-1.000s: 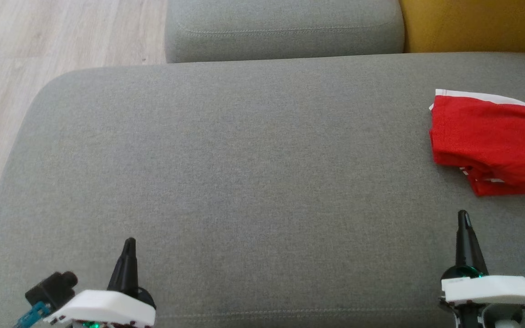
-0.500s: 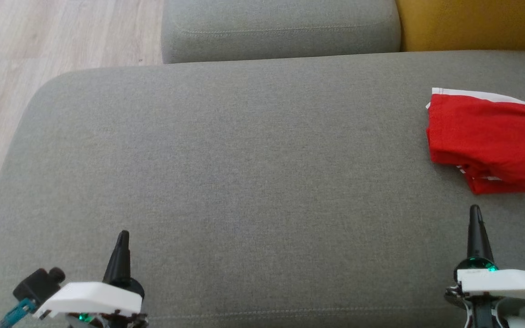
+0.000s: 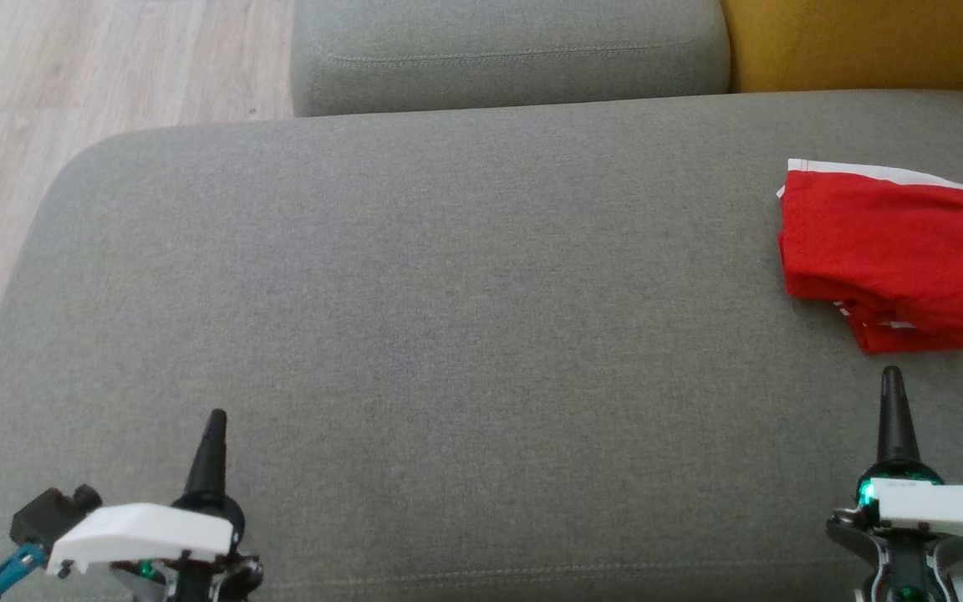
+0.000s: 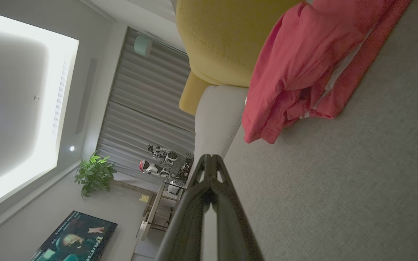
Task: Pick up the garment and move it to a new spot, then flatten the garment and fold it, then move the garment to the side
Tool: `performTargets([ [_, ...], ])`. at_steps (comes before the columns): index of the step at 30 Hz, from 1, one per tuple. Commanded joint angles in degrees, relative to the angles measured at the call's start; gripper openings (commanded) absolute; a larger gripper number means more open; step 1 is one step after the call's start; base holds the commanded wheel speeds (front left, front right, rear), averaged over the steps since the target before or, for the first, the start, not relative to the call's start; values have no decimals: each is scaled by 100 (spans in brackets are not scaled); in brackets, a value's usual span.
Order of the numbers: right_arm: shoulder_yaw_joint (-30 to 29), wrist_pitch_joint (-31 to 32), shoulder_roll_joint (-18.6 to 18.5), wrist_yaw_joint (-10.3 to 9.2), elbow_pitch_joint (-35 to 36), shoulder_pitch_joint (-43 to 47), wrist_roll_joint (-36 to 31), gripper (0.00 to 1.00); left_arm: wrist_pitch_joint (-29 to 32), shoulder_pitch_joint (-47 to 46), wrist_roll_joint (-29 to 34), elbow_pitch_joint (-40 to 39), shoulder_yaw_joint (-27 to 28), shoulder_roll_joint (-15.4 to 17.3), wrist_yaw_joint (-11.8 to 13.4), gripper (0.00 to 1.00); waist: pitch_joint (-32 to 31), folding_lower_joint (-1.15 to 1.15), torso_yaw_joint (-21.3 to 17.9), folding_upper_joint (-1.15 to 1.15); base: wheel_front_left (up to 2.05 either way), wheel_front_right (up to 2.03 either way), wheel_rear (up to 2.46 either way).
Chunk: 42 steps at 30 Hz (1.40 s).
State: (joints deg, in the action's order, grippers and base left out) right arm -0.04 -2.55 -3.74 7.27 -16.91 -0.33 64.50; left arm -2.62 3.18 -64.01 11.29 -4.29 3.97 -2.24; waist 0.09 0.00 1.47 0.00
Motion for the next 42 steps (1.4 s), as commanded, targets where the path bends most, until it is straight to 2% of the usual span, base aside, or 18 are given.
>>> performTargets([
  [1,52,38,-96,16,217,-275,152,0,24,-335,-143,-155,214,93,-57,0,0,0,-3,0,0,0,0],
  [40,-409,710,-85,22,303,-564,2949,0,710,-915,-3005,262,832,68,-523,0,8,0,-147,0,0,0,0],
  [42,-414,716,-83,22,303,-566,2963,0,715,-918,-3018,265,838,66,-525,0,8,0,-147,0,0,0,0],
])
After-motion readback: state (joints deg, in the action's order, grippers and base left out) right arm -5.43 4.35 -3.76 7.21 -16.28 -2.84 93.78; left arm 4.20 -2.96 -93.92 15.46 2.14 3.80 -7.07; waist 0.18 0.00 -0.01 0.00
